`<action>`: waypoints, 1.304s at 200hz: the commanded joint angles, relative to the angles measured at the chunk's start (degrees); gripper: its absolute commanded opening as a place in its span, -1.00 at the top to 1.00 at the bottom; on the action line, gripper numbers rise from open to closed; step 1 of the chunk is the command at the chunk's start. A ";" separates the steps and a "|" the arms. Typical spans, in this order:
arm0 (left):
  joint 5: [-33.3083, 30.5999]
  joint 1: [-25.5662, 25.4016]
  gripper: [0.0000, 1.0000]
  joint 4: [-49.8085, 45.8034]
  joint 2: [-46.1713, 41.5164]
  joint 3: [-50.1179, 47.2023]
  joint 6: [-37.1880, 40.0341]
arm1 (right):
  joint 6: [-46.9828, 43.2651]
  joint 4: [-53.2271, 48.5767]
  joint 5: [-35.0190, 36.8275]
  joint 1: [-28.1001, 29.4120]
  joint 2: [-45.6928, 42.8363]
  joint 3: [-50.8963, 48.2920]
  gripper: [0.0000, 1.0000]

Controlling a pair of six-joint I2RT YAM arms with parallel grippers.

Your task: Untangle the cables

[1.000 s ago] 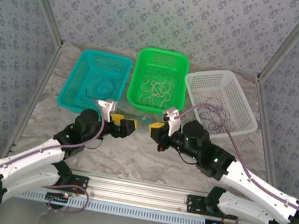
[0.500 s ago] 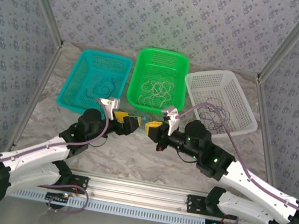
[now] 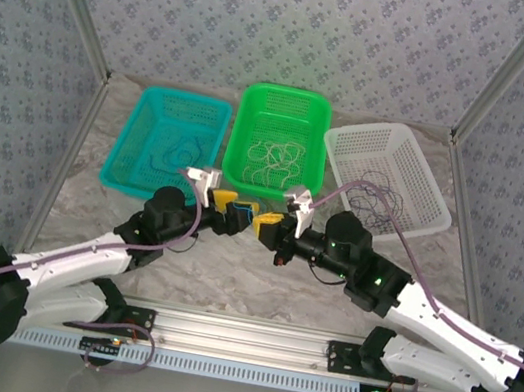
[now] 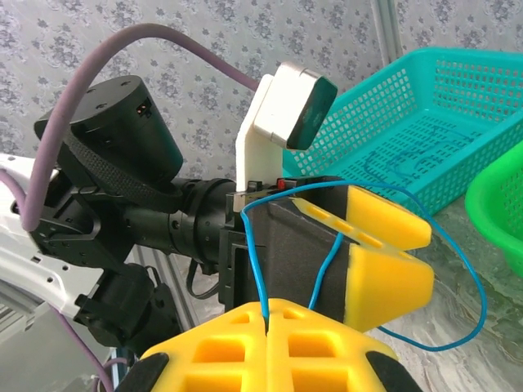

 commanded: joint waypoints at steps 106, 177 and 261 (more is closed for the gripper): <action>1.45 -0.68 -0.80 6.84 4.38 4.50 5.58 | 10.52 11.29 -11.14 -1.65 -1.49 -2.99 1.00; 1.34 -0.88 -0.39 6.37 6.26 5.83 7.34 | 17.33 15.46 -14.91 -3.79 -3.24 -4.28 1.00; 0.06 -1.92 0.68 0.75 10.40 8.36 10.06 | 19.50 15.95 -16.61 -5.72 -5.97 -3.62 1.00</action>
